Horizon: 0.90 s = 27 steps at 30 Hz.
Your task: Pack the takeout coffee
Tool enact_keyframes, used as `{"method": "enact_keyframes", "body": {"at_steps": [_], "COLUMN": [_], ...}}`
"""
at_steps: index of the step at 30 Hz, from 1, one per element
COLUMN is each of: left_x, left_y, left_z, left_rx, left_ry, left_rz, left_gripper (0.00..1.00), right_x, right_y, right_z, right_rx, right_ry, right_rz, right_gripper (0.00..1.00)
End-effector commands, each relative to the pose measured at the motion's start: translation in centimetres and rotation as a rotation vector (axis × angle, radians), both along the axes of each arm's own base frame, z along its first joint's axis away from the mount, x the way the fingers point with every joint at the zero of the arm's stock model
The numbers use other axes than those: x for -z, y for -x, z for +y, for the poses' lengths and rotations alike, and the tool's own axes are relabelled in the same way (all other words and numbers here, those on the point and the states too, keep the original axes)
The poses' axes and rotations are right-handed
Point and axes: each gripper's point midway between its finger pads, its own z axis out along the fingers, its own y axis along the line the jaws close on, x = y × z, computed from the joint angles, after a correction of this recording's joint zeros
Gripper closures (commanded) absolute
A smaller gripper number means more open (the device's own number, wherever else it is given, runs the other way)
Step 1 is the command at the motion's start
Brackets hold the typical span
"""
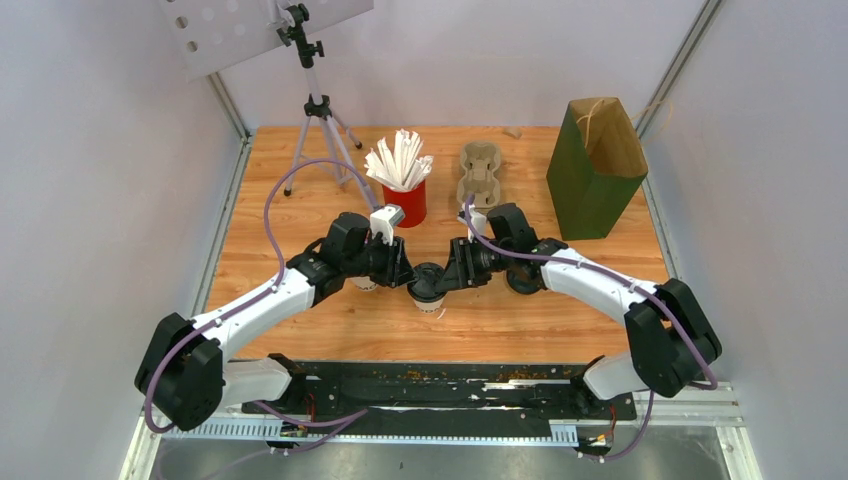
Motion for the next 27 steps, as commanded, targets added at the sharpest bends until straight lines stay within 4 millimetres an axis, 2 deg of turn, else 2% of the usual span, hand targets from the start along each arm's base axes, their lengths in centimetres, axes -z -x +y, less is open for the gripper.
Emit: {"method": "enact_keyframes", "body": {"at_steps": [1,8,22,27], "left_x": [1.2,1.4,2.7,3.3], "left_y": [0.5,0.7,0.8,0.7], "left_z": [0.3,0.4,1.0,1.1], "left_rx": [0.005,0.011,0.01,0.011], "left_ry": [-0.048,-0.056,-0.1,-0.109], "left_rz": [0.038,0.04,0.045,0.051], "left_gripper": [0.59,0.59,0.58,0.59], "right_x": [-0.3,1.5,6.5,7.3], "right_y": [-0.7,-0.3,1.2,1.5], "right_z": [0.4,-0.1,-2.5,-3.0], "right_rx": [0.004,0.01,0.079,0.115], "right_ry": [-0.033,-0.014,0.082,0.094], "right_rz": [-0.015,0.02,0.109,0.133], "right_gripper": [0.55,0.64,0.65,0.65]}}
